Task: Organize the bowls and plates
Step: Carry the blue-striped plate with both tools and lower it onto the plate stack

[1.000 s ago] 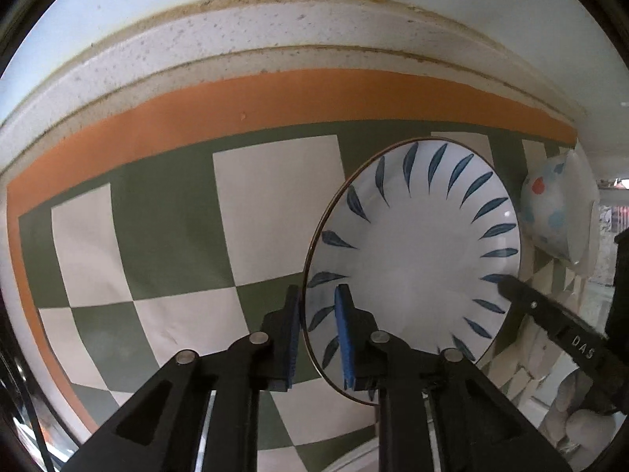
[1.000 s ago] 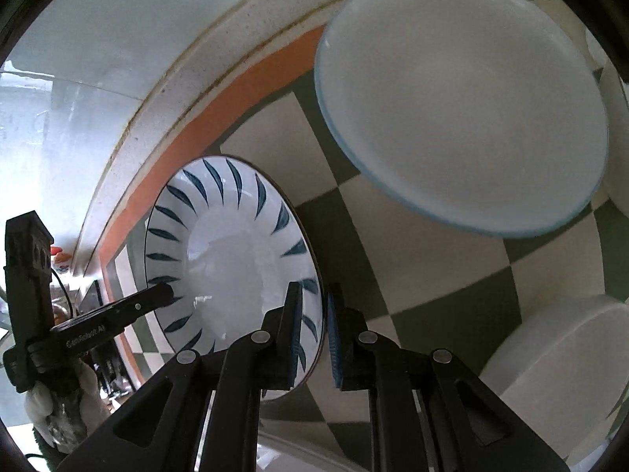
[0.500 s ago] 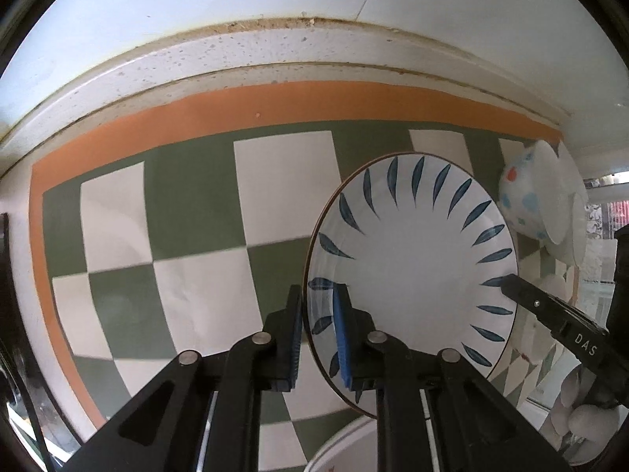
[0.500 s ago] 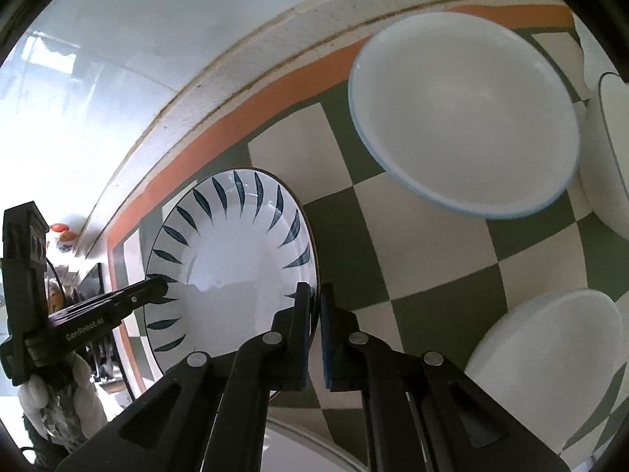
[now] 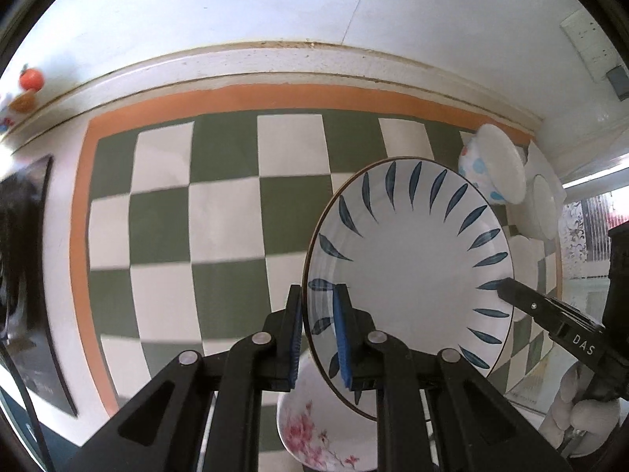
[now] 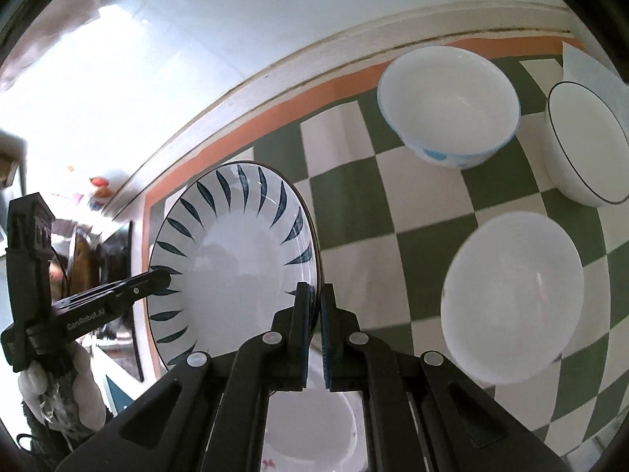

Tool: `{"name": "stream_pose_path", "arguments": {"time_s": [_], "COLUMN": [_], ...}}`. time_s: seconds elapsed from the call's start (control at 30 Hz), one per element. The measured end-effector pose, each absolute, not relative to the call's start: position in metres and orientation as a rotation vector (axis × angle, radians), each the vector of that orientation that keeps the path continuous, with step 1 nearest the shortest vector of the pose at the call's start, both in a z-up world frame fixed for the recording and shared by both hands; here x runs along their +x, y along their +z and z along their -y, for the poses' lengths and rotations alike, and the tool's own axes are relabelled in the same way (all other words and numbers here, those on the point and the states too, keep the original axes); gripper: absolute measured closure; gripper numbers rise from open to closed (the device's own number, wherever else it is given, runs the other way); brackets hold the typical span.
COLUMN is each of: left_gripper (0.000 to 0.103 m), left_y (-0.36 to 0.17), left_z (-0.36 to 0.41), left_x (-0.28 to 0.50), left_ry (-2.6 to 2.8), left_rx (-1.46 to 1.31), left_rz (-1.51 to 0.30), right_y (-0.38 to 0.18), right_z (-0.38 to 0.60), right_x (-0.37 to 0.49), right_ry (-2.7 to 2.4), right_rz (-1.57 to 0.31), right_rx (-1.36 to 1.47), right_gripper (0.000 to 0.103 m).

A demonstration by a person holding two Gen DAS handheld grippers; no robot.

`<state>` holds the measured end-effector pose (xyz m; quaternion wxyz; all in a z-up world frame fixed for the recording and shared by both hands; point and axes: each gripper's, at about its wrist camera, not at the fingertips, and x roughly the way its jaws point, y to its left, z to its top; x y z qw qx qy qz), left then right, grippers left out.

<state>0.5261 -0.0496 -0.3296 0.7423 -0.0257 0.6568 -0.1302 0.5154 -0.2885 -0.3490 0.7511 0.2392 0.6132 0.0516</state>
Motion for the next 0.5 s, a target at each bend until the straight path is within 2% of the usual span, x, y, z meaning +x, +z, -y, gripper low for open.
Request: {"name": "stream_pose_path", "arguments": {"time_s": [0.2, 0.5], "left_gripper": [0.09, 0.09], "left_y": [-0.319, -0.332], "left_z": [0.039, 0.032], "left_x": [0.482, 0.428], "left_ry": [-0.238, -0.182], "left_rx": [-0.106, -0.153], "left_rz": [-1.431, -1.465], "right_y": [-0.339, -0.333], "right_z": [0.276, 0.287], "right_x": [0.491, 0.442], "right_ry": [0.197, 0.285], "right_rz": [-1.344, -1.374], "right_rx": [0.491, 0.424], "right_gripper": [0.097, 0.097]}}
